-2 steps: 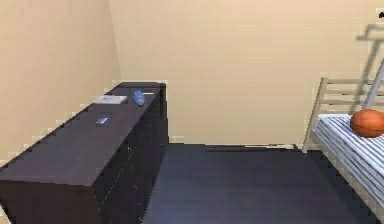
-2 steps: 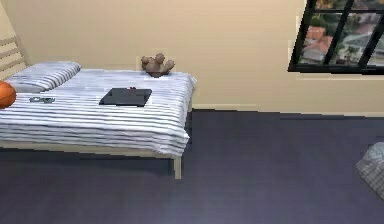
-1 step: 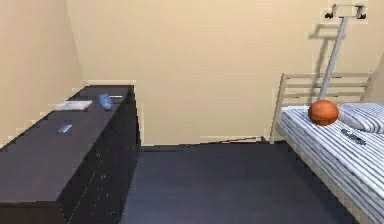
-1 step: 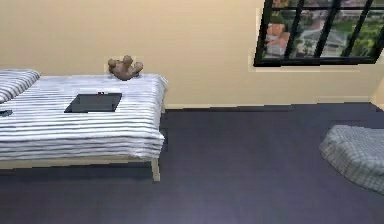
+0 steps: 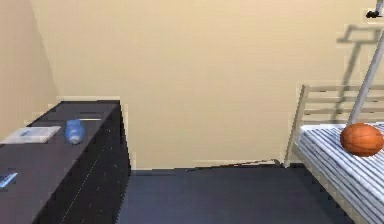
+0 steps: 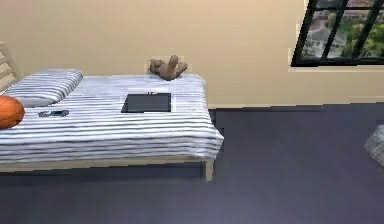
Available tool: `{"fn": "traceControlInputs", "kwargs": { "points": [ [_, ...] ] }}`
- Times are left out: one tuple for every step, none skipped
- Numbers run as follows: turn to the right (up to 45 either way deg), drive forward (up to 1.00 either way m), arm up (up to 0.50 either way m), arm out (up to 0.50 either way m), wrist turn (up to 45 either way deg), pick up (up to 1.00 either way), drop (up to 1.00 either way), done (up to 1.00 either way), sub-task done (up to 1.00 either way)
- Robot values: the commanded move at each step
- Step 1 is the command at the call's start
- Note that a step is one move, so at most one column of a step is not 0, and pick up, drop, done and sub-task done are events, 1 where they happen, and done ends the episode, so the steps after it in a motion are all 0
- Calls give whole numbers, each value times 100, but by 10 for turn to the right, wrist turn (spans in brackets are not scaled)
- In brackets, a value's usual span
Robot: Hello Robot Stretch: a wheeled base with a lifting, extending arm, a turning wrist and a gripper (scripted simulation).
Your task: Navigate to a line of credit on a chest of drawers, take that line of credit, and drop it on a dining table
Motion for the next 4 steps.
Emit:
{"fn": "traceControlInputs", "kwargs": {
  "points": [
    [-30,0,0,0,0,0,0,0,0],
    [0,15,0,0,0,0,0,0,0],
    [-450,0,0,0,0,0,0,0,0],
    [-450,0,0,0,0,0,0,0,0]
  ]
}}
